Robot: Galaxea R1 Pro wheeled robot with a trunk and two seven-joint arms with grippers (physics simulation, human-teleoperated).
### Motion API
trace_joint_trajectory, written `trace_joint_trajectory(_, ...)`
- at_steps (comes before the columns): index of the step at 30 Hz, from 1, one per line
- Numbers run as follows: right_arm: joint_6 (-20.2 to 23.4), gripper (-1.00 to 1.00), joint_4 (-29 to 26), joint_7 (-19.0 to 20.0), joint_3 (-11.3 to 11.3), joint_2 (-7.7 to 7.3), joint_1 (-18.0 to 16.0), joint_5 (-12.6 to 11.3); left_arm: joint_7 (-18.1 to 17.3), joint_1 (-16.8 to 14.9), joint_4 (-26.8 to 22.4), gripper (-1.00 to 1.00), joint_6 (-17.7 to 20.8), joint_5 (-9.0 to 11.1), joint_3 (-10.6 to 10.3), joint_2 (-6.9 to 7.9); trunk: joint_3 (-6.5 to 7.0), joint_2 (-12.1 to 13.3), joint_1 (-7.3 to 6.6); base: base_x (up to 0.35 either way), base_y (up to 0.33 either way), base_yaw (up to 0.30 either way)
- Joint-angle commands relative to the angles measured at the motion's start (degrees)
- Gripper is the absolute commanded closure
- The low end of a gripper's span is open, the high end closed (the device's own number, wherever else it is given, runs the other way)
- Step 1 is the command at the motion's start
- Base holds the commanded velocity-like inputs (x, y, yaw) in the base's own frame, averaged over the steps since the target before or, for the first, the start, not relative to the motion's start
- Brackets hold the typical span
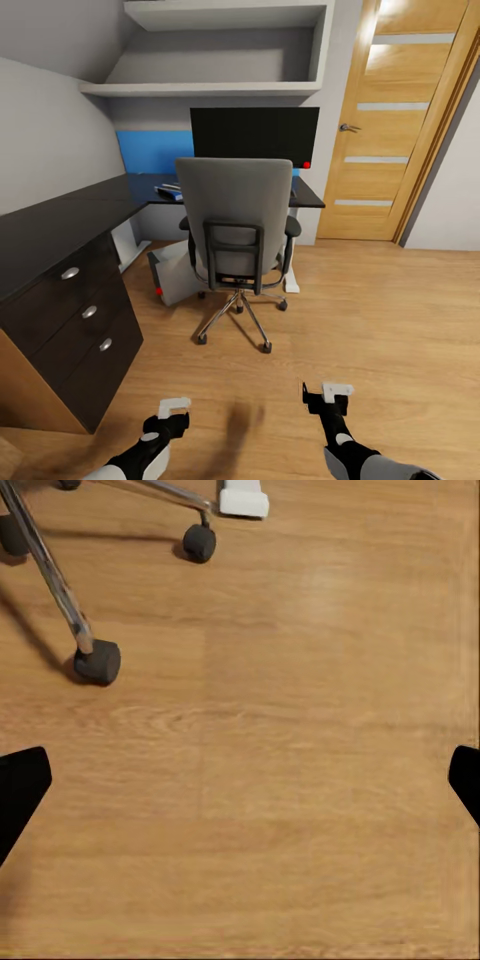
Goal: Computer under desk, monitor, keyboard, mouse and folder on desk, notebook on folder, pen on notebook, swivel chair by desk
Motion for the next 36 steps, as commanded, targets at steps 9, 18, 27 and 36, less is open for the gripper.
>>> trace_joint_trajectory(9,-3.8,-1.0,1.19,-0.28,0.41,-2.47,7.53,-8.93,0.15,0.16,7.74,-1.0,-8.8,9.82,-0.44,0.45,1.57,3.6,-2.0,0.0,0.0,0.0)
trace_joint_trajectory(18,-5.06,-1.0,1.2,0.07,0.56,-1.89,8.18,-9.87,0.14,2.08,7.81,-1.0,-9.78,10.0,-0.44,0.43,3.19,7.21,-3.97,0.0,0.0,0.0)
trace_joint_trajectory(27,-4.56,-1.0,1.71,-3.42,0.59,-3.17,13.03,-9.67,0.36,6.99,7.81,-1.0,-9.9,10.08,-0.53,2.32,4.81,10.82,-5.95,0.0,0.0,0.0)
trace_joint_trajectory(36,-4.54,-1.0,1.7,-3.51,0.59,-2.51,13.82,-9.68,0.64,13.57,7.81,-1.0,-16.41,10.16,-0.53,4.39,6.42,14.43,-7.93,0.0,0.0,0.0)
